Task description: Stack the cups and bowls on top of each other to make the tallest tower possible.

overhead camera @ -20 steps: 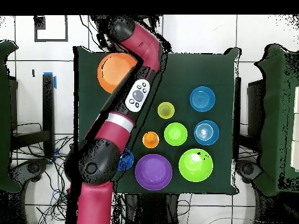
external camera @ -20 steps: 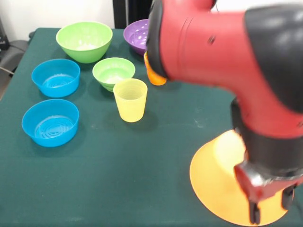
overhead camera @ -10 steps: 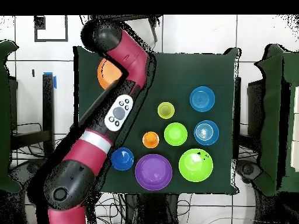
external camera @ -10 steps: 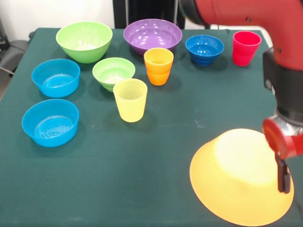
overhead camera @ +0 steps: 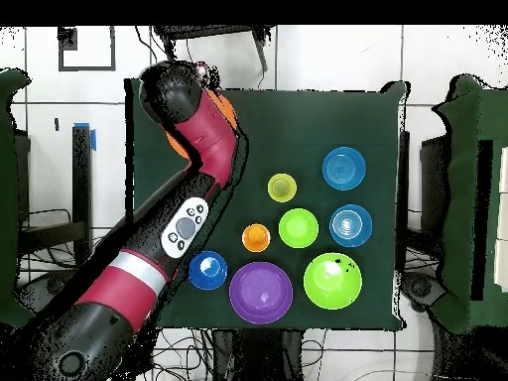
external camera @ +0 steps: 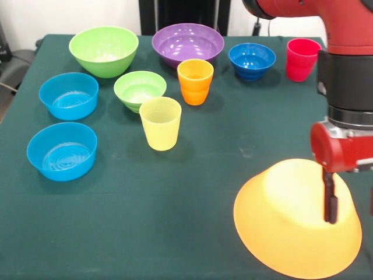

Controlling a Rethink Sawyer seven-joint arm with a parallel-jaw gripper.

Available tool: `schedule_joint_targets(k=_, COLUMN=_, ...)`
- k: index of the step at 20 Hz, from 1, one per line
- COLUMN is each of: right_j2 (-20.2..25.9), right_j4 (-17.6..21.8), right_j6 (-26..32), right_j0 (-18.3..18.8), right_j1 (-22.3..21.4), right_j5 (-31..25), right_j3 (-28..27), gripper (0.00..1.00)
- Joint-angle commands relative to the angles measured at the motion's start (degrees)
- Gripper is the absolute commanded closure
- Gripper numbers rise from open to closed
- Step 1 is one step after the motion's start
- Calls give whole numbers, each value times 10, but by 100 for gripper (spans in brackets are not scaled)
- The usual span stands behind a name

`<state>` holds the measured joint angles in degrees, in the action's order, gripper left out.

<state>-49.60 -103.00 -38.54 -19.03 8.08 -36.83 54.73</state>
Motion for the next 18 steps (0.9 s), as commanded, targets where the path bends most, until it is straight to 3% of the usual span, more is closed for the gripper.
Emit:
schedule_joint_targets(k=1, right_j2=158, right_j4=-58, right_j6=319, right_j0=-22, right_j1=-35, right_j5=75, right_j3=140, gripper=0)
schedule_joint_targets(k=5, right_j2=176, right_j4=-64, right_j6=340, right_j0=-27, right_j1=-24, right_j5=71, right_j3=139, gripper=0)
schedule_joint_targets(k=9, right_j2=171, right_j4=-171, right_j6=389, right_j0=-60, right_j1=11, right_j5=103, right_j3=132, gripper=0)
schedule_joint_targets(k=11, right_j2=163, right_j4=-178, right_j6=374, right_j0=-71, right_j1=24, right_j5=104, right_j3=132, gripper=0)
schedule_joint_targets(k=14, right_j2=160, right_j4=-158, right_j6=322, right_j0=-79, right_j1=33, right_j5=98, right_j3=134, gripper=0)
schedule_joint_targets(k=18, right_j2=166, right_j4=-177, right_j6=306, right_j0=-90, right_j1=43, right_j5=87, right_j3=125, gripper=0)
